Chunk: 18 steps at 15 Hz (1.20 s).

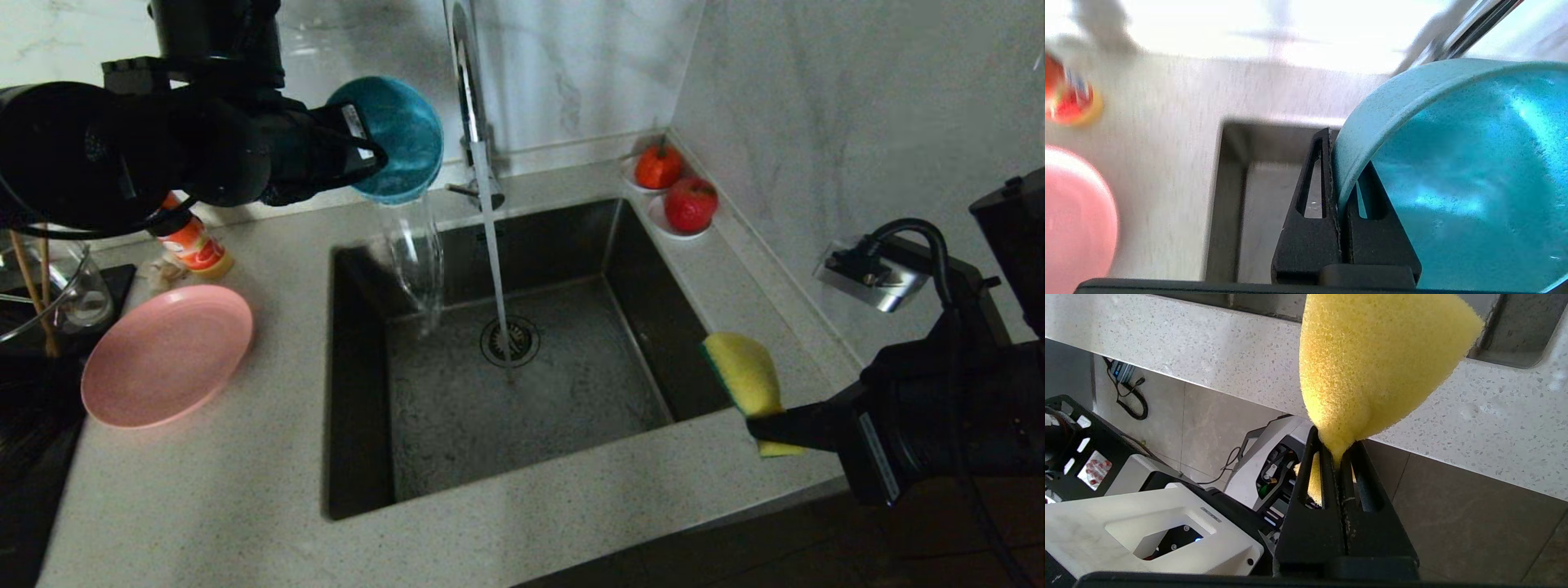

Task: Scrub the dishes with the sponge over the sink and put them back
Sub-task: Wash the bowl

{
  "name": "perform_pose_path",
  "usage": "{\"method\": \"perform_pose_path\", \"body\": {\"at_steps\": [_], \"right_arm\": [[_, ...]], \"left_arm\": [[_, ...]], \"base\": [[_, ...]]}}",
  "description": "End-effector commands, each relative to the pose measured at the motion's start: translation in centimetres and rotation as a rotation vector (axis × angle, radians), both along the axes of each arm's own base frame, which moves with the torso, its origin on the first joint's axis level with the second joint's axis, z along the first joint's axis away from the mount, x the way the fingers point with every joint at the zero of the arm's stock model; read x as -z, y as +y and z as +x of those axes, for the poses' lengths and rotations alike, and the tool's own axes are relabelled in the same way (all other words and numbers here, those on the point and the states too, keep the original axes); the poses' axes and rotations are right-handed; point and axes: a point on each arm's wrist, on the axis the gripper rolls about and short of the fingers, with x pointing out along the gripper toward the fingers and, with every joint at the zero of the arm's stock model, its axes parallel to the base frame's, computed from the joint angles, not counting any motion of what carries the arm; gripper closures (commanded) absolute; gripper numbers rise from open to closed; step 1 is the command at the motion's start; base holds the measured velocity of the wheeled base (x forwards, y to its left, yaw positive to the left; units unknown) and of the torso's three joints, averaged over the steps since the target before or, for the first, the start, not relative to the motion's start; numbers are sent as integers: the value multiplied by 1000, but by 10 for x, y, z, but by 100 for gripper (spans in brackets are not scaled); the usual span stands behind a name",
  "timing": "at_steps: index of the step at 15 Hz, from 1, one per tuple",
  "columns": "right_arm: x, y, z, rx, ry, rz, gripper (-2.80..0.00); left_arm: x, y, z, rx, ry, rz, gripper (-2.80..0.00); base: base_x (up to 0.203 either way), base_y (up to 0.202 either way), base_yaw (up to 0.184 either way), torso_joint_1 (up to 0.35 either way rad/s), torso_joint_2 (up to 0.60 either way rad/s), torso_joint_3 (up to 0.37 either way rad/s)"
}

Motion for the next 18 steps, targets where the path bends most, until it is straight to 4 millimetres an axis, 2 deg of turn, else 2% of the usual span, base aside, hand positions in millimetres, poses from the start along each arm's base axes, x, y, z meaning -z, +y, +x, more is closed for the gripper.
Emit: {"method": "perform_pose_path", "body": {"at_steps": [1, 9, 14, 18], "right_arm": [[0, 0, -1, -5, 5, 1, 0], [7, 2, 2, -11, 7, 9, 0], [9, 1, 3, -7, 7, 8, 0], [10, 2, 4, -7, 10, 6, 0]], "left_arm": [[-4, 1, -3, 0, -38, 15, 0], [-4, 0, -1, 51, -188, 182, 0], [-9, 1, -4, 19, -337, 273, 0], [-3, 0, -3, 1, -389, 293, 0]], "base": [[0, 0, 0, 0, 0, 0], [0, 0, 0, 0, 0, 0], [0, 0, 0, 0, 0, 0], [0, 0, 0, 0, 0, 0]]}}
